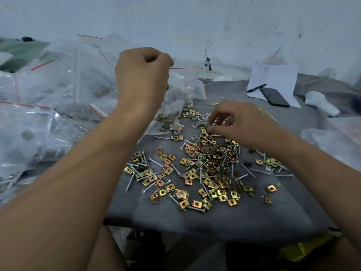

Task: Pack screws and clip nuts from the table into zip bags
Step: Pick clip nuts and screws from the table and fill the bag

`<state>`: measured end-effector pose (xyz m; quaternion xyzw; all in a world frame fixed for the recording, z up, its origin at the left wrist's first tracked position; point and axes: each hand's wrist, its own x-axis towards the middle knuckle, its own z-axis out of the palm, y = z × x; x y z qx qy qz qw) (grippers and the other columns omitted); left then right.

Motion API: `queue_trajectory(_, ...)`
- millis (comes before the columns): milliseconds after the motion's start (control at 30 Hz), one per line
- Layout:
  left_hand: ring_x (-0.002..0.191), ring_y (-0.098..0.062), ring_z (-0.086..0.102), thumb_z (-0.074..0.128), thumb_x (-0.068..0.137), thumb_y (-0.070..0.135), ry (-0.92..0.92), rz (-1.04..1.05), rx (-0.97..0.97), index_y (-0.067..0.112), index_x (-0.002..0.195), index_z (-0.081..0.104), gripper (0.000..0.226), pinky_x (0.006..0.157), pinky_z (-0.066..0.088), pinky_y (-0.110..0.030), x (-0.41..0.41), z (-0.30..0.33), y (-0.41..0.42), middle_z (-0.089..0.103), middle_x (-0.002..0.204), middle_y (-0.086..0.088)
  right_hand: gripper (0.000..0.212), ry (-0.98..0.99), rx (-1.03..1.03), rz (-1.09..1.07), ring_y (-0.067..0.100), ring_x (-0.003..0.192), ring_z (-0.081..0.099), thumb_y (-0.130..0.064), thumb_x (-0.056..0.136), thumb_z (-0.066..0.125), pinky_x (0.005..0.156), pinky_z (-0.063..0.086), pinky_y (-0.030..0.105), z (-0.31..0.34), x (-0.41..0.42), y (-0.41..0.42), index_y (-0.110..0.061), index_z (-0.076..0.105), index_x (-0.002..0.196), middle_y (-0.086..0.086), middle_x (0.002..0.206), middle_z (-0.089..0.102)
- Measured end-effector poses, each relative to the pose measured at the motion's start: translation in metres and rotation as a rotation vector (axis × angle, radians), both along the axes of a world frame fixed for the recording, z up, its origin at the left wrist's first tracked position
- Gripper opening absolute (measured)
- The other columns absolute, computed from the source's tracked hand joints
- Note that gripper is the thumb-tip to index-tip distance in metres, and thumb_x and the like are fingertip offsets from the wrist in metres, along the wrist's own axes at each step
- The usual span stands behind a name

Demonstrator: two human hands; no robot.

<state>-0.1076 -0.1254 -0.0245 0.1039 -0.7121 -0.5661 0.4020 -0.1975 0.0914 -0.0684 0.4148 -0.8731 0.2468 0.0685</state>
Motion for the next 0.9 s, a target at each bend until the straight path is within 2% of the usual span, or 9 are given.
queue_trajectory(133,0.052,-0.022,0.052,0.061,0.091,0.011,-0.01,-0.015,-0.014,0.002,0.088,0.079,0.02,0.057,0.041,-0.032,0.001,-0.002,0.006,0.056,0.064,-0.013,0.011,0.089,0.237,0.162,0.009,0.093,0.059,-0.025,0.09,0.078,0.086,0.049,0.03,-0.006,0.009,-0.023,-0.025,0.07,0.098,-0.009,0.101,0.063)
queue_trajectory(333,0.052,-0.022,0.052,0.062,0.092,0.013,-0.019,-0.026,-0.03,0.009,0.084,0.08,0.021,0.057,0.041,-0.034,0.003,-0.004,0.005,0.056,0.058,-0.006,0.007,0.133,0.352,0.181,0.015,0.088,0.061,-0.018,0.095,0.069,0.083,0.054,0.041,-0.012,0.011,-0.028,-0.022,0.064,0.098,-0.006,0.099,0.064)
queue_trajectory(433,0.052,-0.021,0.052,0.063,0.094,0.013,-0.033,-0.058,-0.042,0.007,0.083,0.079,0.02,0.057,0.042,-0.035,0.003,-0.005,0.004,0.055,0.06,-0.011,0.01,0.1,0.193,0.135,0.012,0.087,0.065,-0.019,0.092,0.075,0.086,0.058,0.038,-0.007,0.016,-0.025,-0.02,0.069,0.099,-0.005,0.097,0.069)
queue_trajectory(533,0.055,-0.022,0.048,0.063,0.094,0.015,-0.067,-0.092,-0.078,0.013,0.082,0.08,0.021,0.059,0.04,-0.036,0.001,-0.006,0.006,0.055,0.058,-0.005,0.013,-0.138,-0.285,0.072,0.012,0.084,0.074,-0.012,0.088,0.081,0.084,0.062,0.032,0.012,0.023,-0.013,-0.014,0.073,0.098,-0.003,0.091,0.076)
queue_trajectory(600,0.051,-0.014,0.043,0.061,0.096,0.016,-0.086,-0.11,-0.164,0.016,0.086,0.082,0.023,0.055,0.036,-0.026,0.002,-0.006,0.008,0.052,0.05,0.008,0.015,-0.11,-0.558,0.059,0.012,0.086,0.075,-0.013,0.088,0.081,0.082,0.062,0.026,0.029,0.03,-0.006,-0.013,0.072,0.1,-0.003,0.092,0.077)
queue_trajectory(667,0.042,-0.005,0.037,0.061,0.098,0.016,-0.091,-0.136,-0.273,0.012,0.09,0.082,0.023,0.046,0.03,-0.016,0.004,-0.006,0.015,0.049,0.044,0.012,0.014,-0.04,-0.688,0.043,0.011,0.089,0.074,-0.015,0.09,0.08,0.082,0.06,0.024,0.043,0.039,-0.003,-0.015,0.071,0.101,-0.006,0.095,0.077)
queue_trajectory(733,0.04,-0.003,0.04,0.061,0.098,0.015,-0.089,-0.155,-0.352,0.012,0.093,0.083,0.023,0.044,0.027,-0.012,0.007,-0.005,0.02,0.05,0.043,0.016,0.012,0.038,-0.67,0.018,0.011,0.091,0.072,-0.019,0.092,0.078,0.082,0.057,0.023,0.047,0.046,-0.006,-0.019,0.072,0.101,-0.009,0.095,0.075)
queue_trajectory(800,0.043,-0.004,0.044,0.062,0.098,0.015,-0.084,-0.185,-0.393,0.017,0.096,0.084,0.023,0.046,0.029,-0.015,0.005,-0.003,0.03,0.054,0.046,0.018,0.01,0.144,-0.554,-0.035,0.009,0.091,0.068,-0.023,0.092,0.078,0.078,0.051,0.019,0.05,0.049,-0.002,-0.023,0.073,0.1,-0.013,0.093,0.072)
queue_trajectory(900,0.054,-0.007,0.058,0.063,0.099,0.015,-0.064,-0.206,-0.407,0.021,0.099,0.086,0.023,0.05,0.041,-0.02,0.008,-0.002,0.035,0.068,0.059,0.016,0.01,0.122,-0.397,-0.079,0.007,0.088,0.061,-0.032,0.091,0.078,0.071,0.041,0.013,0.048,0.049,-0.005,-0.028,0.075,0.1,-0.015,0.091,0.07)
